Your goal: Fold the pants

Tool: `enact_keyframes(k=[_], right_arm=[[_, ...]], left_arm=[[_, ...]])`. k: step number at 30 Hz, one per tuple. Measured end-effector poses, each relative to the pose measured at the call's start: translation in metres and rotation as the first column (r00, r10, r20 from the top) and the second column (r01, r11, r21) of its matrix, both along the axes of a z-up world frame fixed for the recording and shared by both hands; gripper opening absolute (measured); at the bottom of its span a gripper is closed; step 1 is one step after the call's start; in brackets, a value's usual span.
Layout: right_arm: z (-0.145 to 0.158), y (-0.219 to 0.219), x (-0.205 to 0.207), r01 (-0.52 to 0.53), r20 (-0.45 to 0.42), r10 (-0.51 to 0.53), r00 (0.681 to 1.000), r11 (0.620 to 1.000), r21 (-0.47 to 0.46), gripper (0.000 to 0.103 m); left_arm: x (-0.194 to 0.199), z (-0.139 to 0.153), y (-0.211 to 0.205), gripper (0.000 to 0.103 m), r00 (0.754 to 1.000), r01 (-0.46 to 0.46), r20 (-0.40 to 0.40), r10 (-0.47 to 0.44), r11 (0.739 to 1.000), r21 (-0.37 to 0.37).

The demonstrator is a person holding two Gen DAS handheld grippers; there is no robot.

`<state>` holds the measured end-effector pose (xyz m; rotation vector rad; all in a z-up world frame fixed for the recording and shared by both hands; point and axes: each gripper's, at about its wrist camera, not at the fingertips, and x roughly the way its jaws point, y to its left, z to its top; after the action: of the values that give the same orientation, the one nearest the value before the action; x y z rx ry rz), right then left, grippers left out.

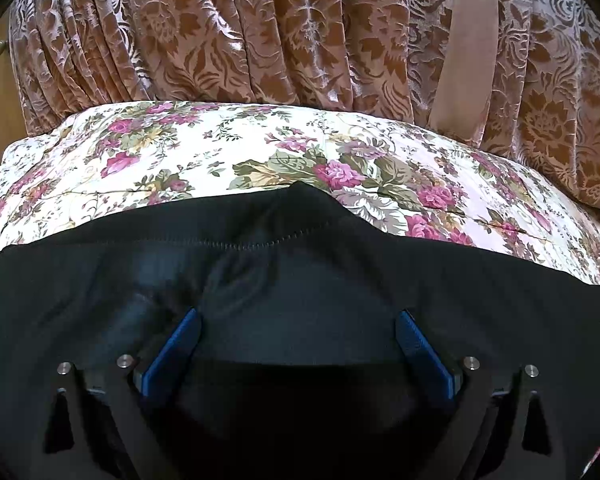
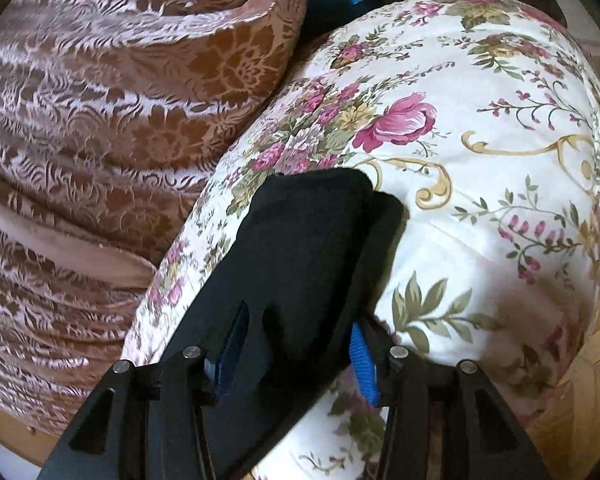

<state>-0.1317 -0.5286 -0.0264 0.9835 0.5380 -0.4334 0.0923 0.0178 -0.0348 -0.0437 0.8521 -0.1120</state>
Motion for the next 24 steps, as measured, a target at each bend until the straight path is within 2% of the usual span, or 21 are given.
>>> enact_keyframes(k=[9, 11, 13, 18, 20, 24], right_arm=[[-0.002, -0.01, 0.015, 0.032, -0.004, -0.032, 0.999, 0.999, -0.016, 0.049], [-0.002, -0.012, 0.016, 0.033, -0.011, -0.033, 0.999, 0.999, -0.018, 0.043], [-0.003, -0.015, 0.015, 0.032, -0.028, -0.033, 0.999, 0.999, -0.014, 0.031], [-0.005, -0.017, 0.012, 0.024, -0.025, -0.024, 0.999, 1.0, -0.007, 0.026], [-0.003, -0.016, 0.012, 0.027, -0.031, -0.027, 0.999, 1.0, -0.012, 0.025], [0.009, -0.01, 0.01, 0.045, -0.028, -0.046, 0.999, 0.999, -0.028, 0.018]], left_arm=[[0.001, 0.001, 0.0, 0.099, 1.0, 0.0, -0.005, 0.0, 1.0, -0.01], [-0.001, 0.003, 0.001, 0.099, 1.0, 0.002, -0.003, -0.002, 1.0, -0.019], [-0.003, 0.006, 0.005, 0.099, 1.0, 0.002, 0.001, -0.002, 0.999, -0.034], [-0.006, 0.012, 0.016, 0.098, 1.0, -0.026, 0.003, 0.026, 0.999, -0.047], [-0.008, 0.014, 0.021, 0.098, 0.999, -0.032, 0.014, 0.033, 0.999, -0.034], [-0.015, 0.022, 0.036, 0.098, 0.996, -0.065, 0.061, 0.064, 0.998, 0.009]])
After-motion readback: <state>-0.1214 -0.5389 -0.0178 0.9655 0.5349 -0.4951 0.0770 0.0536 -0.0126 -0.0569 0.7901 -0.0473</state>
